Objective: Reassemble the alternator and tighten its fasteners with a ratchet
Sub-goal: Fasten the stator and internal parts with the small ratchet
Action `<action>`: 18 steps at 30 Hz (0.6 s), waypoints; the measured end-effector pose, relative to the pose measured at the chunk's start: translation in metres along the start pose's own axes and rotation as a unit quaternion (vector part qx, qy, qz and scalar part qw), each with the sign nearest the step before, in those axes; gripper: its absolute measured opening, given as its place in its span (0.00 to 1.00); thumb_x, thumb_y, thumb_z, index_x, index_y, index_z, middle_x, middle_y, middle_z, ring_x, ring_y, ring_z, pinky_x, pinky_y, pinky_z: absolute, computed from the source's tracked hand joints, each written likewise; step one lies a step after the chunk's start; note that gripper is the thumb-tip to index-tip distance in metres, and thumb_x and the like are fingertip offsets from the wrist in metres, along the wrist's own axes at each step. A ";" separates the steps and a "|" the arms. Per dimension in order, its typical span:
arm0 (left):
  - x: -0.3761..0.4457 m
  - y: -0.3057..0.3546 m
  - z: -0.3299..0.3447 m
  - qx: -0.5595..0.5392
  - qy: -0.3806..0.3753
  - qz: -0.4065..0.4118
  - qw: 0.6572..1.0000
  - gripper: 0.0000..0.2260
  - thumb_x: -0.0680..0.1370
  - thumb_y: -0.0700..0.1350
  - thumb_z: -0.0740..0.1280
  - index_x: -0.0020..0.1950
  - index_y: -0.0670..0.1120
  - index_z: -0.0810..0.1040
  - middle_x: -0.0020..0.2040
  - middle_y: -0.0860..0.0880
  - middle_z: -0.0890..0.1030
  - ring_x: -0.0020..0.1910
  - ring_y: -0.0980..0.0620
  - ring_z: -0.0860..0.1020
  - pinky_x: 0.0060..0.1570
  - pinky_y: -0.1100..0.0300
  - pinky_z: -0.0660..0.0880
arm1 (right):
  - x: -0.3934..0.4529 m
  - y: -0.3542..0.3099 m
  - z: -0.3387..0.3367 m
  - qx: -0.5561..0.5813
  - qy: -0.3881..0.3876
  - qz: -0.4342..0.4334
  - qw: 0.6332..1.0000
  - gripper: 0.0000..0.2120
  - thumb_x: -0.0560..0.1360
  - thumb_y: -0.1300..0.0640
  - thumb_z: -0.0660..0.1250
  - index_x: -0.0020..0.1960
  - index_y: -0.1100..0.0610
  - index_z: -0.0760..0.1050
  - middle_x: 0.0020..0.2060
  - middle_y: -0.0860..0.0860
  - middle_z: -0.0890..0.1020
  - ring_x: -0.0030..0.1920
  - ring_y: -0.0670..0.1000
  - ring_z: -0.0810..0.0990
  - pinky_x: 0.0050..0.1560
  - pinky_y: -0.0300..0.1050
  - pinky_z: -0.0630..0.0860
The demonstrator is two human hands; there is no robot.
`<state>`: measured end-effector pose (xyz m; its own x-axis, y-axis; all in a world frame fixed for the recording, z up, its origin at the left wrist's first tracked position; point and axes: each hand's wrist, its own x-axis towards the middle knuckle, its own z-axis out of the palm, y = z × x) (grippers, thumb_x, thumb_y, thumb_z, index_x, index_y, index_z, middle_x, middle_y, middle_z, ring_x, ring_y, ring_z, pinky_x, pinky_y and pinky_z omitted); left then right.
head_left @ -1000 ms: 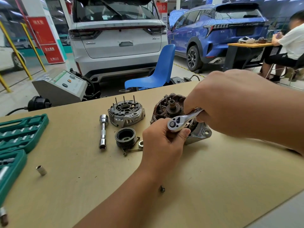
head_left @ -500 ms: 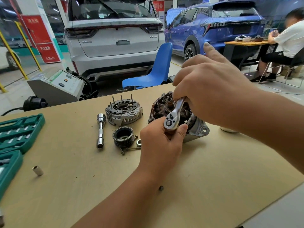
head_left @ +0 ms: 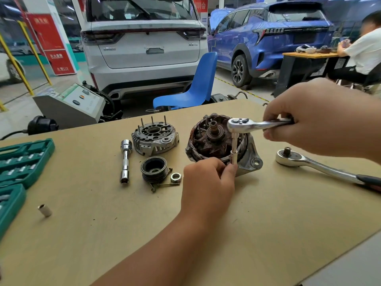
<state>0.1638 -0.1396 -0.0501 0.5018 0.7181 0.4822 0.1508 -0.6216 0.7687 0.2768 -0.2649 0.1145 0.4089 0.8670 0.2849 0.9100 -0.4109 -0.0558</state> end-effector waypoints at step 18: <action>-0.005 0.003 0.003 -0.014 0.040 0.009 0.999 0.13 0.78 0.50 0.73 0.35 0.47 0.82 0.26 0.53 0.77 0.28 0.52 0.75 0.29 0.58 0.70 | -0.003 -0.005 0.018 0.010 0.047 0.013 0.999 0.11 0.75 0.47 0.70 0.36 0.40 0.72 0.34 0.43 0.75 0.38 0.53 0.77 0.41 0.49 0.78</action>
<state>0.1642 -0.1459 -0.0514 0.4351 0.7300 0.5271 0.1184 -0.6267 0.7702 0.2724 -0.2608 0.0962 0.4250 0.8252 0.3722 0.9007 -0.4263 -0.0834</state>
